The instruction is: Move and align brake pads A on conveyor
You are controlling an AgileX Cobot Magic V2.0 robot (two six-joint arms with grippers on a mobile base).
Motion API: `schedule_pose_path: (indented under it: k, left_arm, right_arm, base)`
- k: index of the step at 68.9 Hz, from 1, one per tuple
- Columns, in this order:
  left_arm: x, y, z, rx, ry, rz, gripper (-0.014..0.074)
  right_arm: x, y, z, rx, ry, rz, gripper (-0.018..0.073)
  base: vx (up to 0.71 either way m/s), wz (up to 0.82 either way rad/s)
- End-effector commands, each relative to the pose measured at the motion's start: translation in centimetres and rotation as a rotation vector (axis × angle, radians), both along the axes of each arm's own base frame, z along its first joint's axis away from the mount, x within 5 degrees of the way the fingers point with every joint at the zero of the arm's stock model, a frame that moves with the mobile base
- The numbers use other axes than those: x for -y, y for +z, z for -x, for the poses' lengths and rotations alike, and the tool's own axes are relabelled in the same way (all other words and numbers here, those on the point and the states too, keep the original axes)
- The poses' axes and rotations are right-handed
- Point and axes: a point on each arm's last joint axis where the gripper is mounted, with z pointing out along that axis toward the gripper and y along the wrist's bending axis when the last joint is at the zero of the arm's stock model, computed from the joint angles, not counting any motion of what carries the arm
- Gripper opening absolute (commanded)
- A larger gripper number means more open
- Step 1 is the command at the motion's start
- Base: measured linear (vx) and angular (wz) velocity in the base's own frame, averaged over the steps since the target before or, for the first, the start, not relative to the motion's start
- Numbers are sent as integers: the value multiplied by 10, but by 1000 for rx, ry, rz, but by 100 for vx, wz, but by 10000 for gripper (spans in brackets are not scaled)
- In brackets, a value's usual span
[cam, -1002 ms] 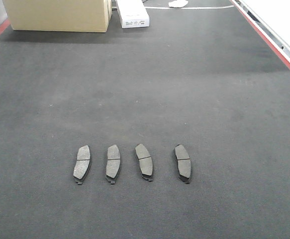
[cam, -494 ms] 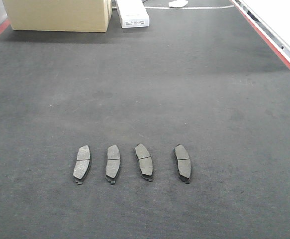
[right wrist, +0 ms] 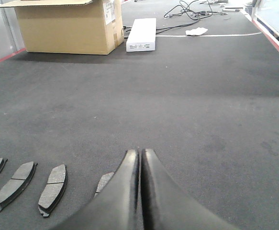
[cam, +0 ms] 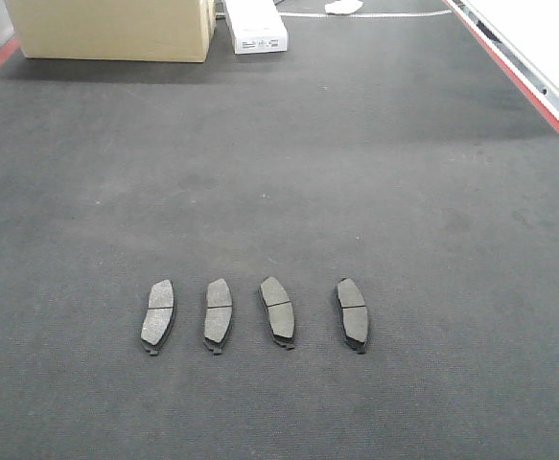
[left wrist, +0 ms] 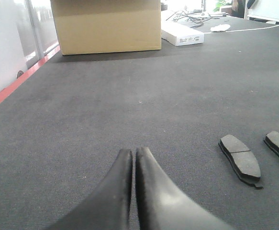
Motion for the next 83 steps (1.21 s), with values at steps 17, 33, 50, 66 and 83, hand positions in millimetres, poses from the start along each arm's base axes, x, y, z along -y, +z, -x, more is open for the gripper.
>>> schedule_pose_path:
  k: [17, 33, 50, 66, 83]
  left_arm:
    - [0, 11, 1, 99, 3, 13, -6]
    - [0, 11, 1, 99, 3, 13, -6]
    - [0, 11, 1, 99, 3, 13, -6]
    - [0, 11, 1, 99, 3, 13, -6]
    - [0, 11, 1, 99, 3, 13, -6]
  right_arm:
    - [14, 17, -3, 127, -137, 29, -3]
    - [14, -30, 13, 270, -124, 24, -3]
    - [19, -80, 31, 274, -166, -20, -3]
    - [25, -92, 39, 277, -263, -40, -3]
    - [25, -95, 39, 234, -262, -43, -3]
  base:
    - [0, 0]
    - [0, 0]
    - [0, 0]
    - [0, 0]
    - [0, 0]
